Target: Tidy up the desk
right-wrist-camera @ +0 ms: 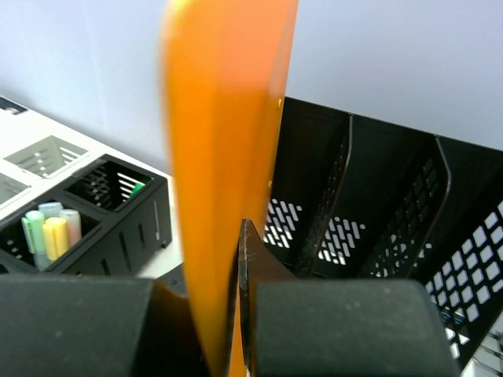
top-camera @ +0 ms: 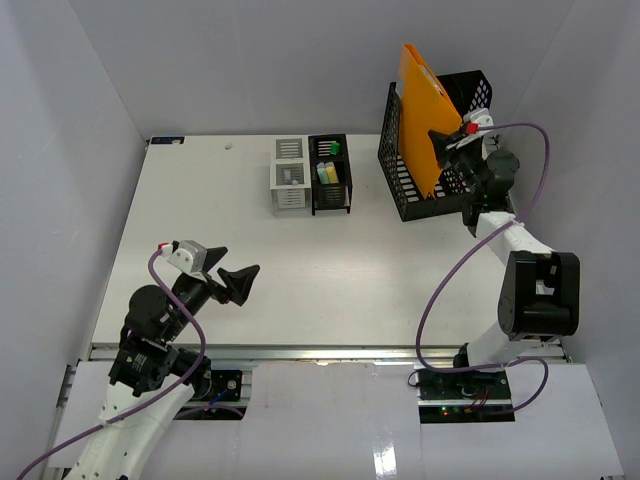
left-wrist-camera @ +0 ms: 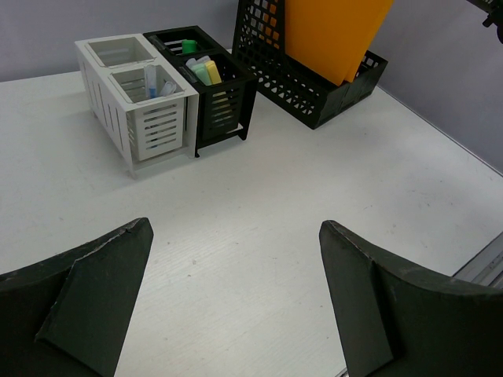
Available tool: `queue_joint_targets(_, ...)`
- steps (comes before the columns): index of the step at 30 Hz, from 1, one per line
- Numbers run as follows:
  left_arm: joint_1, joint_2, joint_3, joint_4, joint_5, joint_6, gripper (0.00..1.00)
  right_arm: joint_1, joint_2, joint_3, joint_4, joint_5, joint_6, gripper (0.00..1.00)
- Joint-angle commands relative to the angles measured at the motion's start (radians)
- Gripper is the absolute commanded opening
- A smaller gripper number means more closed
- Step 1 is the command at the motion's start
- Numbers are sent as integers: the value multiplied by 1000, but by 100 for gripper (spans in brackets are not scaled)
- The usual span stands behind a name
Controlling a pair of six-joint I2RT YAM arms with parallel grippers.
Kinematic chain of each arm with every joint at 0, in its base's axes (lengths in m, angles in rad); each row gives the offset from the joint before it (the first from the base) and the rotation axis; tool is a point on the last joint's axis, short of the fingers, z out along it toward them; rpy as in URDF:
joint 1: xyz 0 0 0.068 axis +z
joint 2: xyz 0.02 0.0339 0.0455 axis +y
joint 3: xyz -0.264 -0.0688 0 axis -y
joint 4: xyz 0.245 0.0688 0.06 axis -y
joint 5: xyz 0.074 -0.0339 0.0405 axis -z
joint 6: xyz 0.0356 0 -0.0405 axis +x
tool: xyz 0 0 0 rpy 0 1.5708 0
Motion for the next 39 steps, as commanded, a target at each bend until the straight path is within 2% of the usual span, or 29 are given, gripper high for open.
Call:
queue_joint_targets(1,4,9,3,-4,10,4,98,-38,29,-70,299,-69,67,8)
queue_joint_targets(15,5,15,5,-4,7,3,98,-41,76,30,334,-123,97,8)
queue_joint_targets(23,3,22,5,-4,7,5,98,-45,101,-15,342,-122,61,8)
queue_joint_targets(24,3,21,5,-4,7,5,98,-45,101,-25,345,-124,62,12)
queue_joint_targets(26,4,21,4,-4,8,5,98,-45,98,-46,345,-124,69,29)
queue_joint_targets(27,5,22,5,-4,8,3,98,-45,95,-62,345,-116,75,43)
queue_joint_targets(29,4,22,4,-4,11,2,98,-46,67,-92,333,-81,73,78)
queue_joint_targets(30,5,22,5,-4,13,2,98,-47,50,-97,309,-69,62,90)
queue_joint_targets(39,5,12,2,0,35,3,98,-84,-174,-56,-239,-37,35,90)
